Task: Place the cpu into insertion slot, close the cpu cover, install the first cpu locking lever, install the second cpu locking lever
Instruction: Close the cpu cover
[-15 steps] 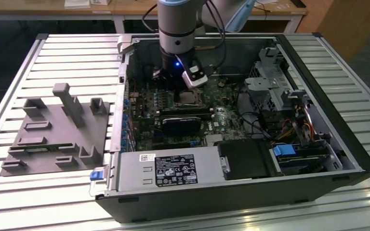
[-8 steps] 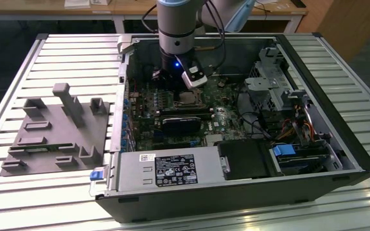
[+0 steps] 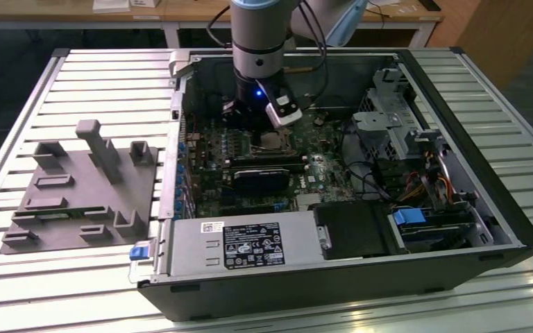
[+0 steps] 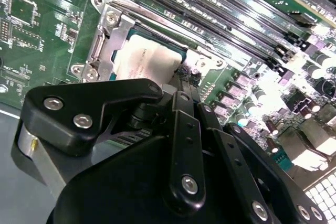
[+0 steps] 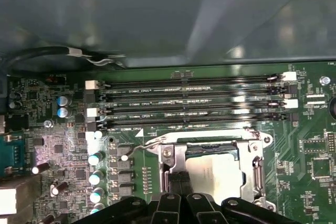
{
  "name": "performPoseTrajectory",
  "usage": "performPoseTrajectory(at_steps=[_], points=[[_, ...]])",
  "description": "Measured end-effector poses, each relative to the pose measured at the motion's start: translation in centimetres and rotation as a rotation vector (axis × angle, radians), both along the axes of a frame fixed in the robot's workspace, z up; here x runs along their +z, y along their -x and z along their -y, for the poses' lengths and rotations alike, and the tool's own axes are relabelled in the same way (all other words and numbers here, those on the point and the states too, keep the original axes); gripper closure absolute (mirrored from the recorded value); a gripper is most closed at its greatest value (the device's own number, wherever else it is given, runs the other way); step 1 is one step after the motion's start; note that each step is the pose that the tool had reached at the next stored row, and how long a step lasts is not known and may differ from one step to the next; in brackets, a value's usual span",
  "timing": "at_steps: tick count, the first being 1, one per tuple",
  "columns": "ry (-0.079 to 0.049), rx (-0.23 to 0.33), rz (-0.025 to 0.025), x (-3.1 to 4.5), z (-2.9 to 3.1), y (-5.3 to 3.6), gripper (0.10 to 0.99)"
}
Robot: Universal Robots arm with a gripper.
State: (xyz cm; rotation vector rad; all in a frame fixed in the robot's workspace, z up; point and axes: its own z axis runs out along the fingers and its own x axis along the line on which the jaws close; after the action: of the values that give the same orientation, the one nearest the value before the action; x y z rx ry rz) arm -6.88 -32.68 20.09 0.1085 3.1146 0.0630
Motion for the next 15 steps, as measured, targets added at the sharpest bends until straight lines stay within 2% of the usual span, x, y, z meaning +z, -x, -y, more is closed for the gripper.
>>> performPoseTrajectory(at_steps=[6,12,15], points=[[0.0,0.0,-0.0001,0.03,0.0,-0.24,0.984],[0.0,0.0,0.0,0.8,0.0,-0.24,0.984],[0.0,0.0,-0.0002,0.82,-0.01,-0.47,0.984]])
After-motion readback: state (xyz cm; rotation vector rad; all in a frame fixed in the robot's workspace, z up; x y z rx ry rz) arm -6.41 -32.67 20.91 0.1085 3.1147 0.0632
